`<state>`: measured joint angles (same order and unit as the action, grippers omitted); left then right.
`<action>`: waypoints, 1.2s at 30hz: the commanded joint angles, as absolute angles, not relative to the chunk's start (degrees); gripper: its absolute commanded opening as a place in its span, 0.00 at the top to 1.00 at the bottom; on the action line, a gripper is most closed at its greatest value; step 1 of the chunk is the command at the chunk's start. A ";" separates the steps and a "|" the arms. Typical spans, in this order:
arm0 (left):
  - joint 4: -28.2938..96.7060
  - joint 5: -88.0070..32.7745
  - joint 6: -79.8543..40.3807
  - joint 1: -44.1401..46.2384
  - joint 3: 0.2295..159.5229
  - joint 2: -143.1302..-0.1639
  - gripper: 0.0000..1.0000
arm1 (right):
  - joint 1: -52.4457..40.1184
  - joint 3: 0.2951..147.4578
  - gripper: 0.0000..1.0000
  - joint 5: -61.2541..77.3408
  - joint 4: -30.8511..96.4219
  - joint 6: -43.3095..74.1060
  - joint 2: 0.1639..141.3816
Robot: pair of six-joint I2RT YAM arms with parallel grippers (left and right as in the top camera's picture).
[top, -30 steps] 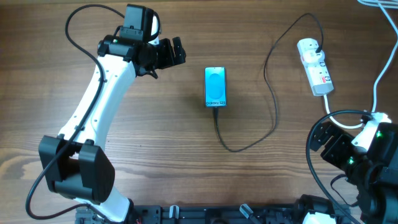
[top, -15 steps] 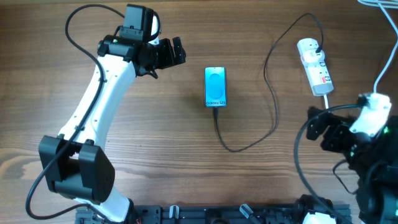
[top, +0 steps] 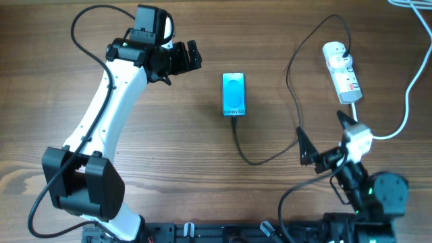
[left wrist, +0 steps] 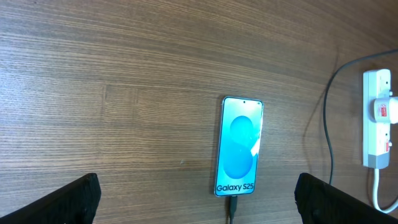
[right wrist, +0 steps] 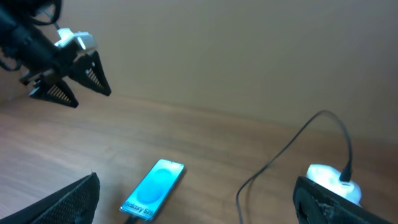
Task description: Plug charger to phone and switch on socket
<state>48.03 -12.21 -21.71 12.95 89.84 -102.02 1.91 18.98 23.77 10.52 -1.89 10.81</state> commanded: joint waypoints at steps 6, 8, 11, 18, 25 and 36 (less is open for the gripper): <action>47.88 -11.88 -21.43 12.80 89.60 -102.35 0.00 | 1.67 11.84 0.00 15.94 8.56 -4.38 3.36; 47.88 -11.90 -21.43 12.80 89.60 -102.35 0.00 | 1.67 11.70 0.00 14.94 8.58 -4.47 3.36; 47.86 -11.88 -21.41 12.80 89.58 -102.35 0.00 | 1.67 11.66 0.00 13.17 8.14 -4.56 3.36; 47.86 -11.88 -21.41 12.80 89.60 -102.35 0.00 | 1.15 6.11 0.00 11.60 -2.44 -4.47 1.78; 47.86 -11.88 -21.41 12.80 89.60 -102.35 0.00 | -0.49 0.69 0.00 10.74 -5.82 -3.75 0.19; 47.88 -11.88 -21.41 12.80 89.58 -102.35 0.00 | -0.47 0.25 0.00 3.40 -0.05 -1.32 0.19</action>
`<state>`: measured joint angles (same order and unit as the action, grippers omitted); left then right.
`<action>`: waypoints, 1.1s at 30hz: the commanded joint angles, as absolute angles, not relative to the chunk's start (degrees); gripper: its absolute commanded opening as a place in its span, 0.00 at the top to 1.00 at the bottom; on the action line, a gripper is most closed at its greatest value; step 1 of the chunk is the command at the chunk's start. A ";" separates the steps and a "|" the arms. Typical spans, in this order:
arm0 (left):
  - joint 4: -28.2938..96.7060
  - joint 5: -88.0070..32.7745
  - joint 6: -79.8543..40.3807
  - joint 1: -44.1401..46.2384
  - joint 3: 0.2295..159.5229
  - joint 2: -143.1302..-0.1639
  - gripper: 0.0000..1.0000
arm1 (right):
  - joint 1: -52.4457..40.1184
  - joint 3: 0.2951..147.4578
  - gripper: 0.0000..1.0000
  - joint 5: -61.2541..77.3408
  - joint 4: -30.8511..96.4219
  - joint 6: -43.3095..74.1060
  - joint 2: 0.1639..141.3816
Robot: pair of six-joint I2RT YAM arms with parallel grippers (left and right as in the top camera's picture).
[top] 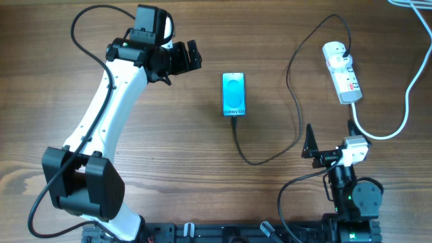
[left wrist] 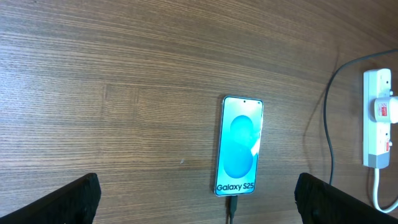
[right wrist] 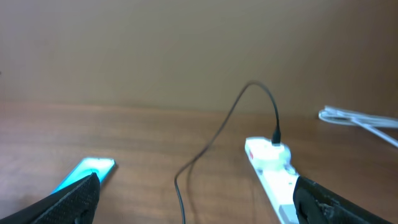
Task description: Plug charger to phone and switch on socket
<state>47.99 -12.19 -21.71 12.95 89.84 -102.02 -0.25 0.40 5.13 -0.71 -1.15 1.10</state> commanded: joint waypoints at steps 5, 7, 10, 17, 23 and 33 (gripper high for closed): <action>47.88 -11.88 -21.43 12.80 89.60 -102.35 0.00 | -0.12 0.27 0.00 2.72 0.01 -0.82 0.19; 47.88 -11.88 -21.41 12.80 89.60 -102.35 0.00 | -0.10 0.27 0.00 2.74 0.03 0.16 0.19; 47.88 -11.88 -21.43 12.80 89.58 -102.35 0.00 | -0.08 0.27 0.00 2.28 0.05 -0.08 0.19; 47.88 -11.88 -21.41 12.80 89.58 -102.35 0.00 | 0.01 0.30 0.00 2.33 0.05 0.05 0.19; 47.86 -11.88 -21.43 12.80 89.60 -102.35 0.00 | 0.01 0.30 0.00 2.76 -0.01 0.03 0.21; 47.86 -11.88 -21.41 12.80 89.58 -102.35 0.00 | 0.01 0.30 0.00 2.76 -0.03 0.03 0.21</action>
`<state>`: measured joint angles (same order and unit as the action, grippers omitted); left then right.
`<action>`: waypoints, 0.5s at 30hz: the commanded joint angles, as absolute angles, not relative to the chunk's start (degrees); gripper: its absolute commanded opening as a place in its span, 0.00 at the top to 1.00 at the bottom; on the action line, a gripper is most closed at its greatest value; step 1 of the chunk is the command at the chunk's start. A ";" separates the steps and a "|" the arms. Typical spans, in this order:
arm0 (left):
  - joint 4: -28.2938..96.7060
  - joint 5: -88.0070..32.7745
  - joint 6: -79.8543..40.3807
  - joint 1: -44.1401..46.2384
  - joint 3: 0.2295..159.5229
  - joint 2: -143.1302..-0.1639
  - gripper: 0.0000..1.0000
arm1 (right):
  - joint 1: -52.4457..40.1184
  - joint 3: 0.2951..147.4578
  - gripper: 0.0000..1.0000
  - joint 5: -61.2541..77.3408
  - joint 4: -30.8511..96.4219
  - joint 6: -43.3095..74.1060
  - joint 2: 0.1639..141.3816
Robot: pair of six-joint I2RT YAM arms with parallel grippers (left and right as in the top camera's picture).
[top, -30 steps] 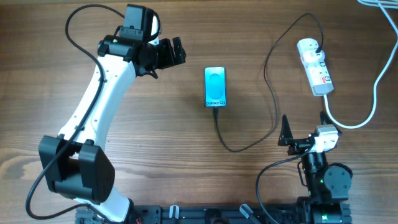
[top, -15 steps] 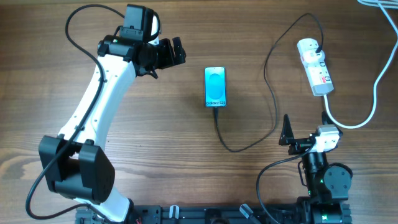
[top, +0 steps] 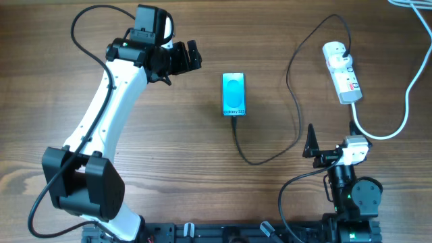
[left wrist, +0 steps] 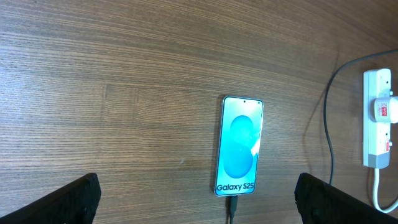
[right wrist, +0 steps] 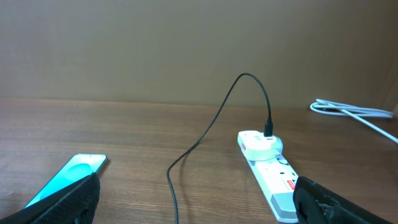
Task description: Plug charger to phone and switch on socket
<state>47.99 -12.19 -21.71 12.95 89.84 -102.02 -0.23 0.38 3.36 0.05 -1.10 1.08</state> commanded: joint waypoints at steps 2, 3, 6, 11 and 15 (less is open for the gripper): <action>47.88 -11.88 -21.43 12.80 89.58 -102.35 0.00 | 0.01 0.30 0.00 2.76 -0.03 0.03 0.21; 47.86 -11.90 -21.41 12.80 89.60 -102.35 0.00 | 0.01 0.30 0.00 2.76 -0.03 0.01 0.21; 47.88 -11.88 -21.41 12.80 89.60 -102.35 0.00 | 0.01 0.30 0.00 2.76 -0.03 0.03 0.21; 47.86 -11.88 -21.43 12.80 89.60 -102.35 0.00 | 0.01 0.30 0.00 2.76 -0.03 0.01 0.21; 48.14 -11.88 -21.39 12.91 89.58 -102.30 0.00 | 0.01 0.30 0.00 2.76 -0.03 0.01 0.21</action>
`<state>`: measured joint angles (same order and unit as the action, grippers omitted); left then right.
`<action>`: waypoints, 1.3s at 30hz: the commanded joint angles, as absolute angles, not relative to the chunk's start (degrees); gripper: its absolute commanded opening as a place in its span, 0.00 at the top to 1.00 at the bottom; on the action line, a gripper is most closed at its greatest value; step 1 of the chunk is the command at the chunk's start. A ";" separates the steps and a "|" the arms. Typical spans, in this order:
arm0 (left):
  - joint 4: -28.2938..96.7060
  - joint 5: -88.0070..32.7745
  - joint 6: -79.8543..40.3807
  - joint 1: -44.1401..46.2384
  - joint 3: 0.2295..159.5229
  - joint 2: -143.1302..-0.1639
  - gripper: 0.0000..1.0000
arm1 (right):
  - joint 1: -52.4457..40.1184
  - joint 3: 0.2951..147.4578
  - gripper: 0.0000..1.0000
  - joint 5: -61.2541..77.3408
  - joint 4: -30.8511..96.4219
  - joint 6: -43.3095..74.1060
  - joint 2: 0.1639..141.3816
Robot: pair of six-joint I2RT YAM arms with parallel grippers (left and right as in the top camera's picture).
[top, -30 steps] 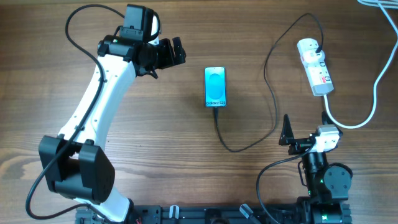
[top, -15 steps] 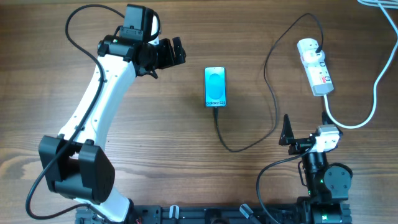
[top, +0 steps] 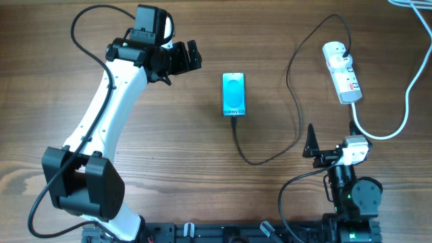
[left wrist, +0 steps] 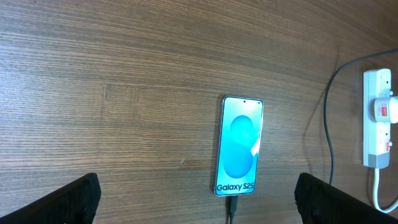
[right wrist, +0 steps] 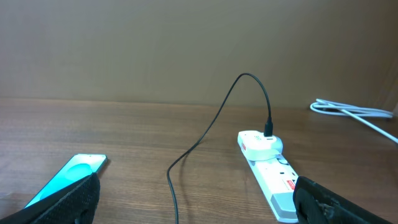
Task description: Plug charger to phone and switch on socket
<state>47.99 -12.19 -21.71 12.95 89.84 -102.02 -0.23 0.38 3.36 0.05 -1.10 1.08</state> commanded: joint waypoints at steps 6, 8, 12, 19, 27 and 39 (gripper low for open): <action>49.74 -6.31 -21.39 12.99 88.60 -96.36 0.00 | 0.01 0.30 0.00 2.76 -0.03 0.01 0.21; 49.01 -6.31 -21.37 13.02 86.74 -93.58 0.00 | 0.01 0.30 0.00 2.76 -0.03 0.03 0.21; 46.11 -6.07 -19.68 12.99 79.29 -87.66 0.00 | 0.01 0.30 0.00 2.79 -0.03 0.03 0.21; 45.91 -4.45 -19.70 12.86 67.24 -76.82 0.00 | 0.01 0.30 0.00 2.79 -0.03 0.03 0.21; 43.83 -5.04 -15.11 11.81 58.81 -61.30 0.00 | 0.01 0.30 0.00 2.76 -0.03 0.03 0.21; 43.11 -5.06 -4.86 11.35 45.78 -32.21 0.00 | 0.01 0.30 0.00 2.76 -0.03 0.01 0.21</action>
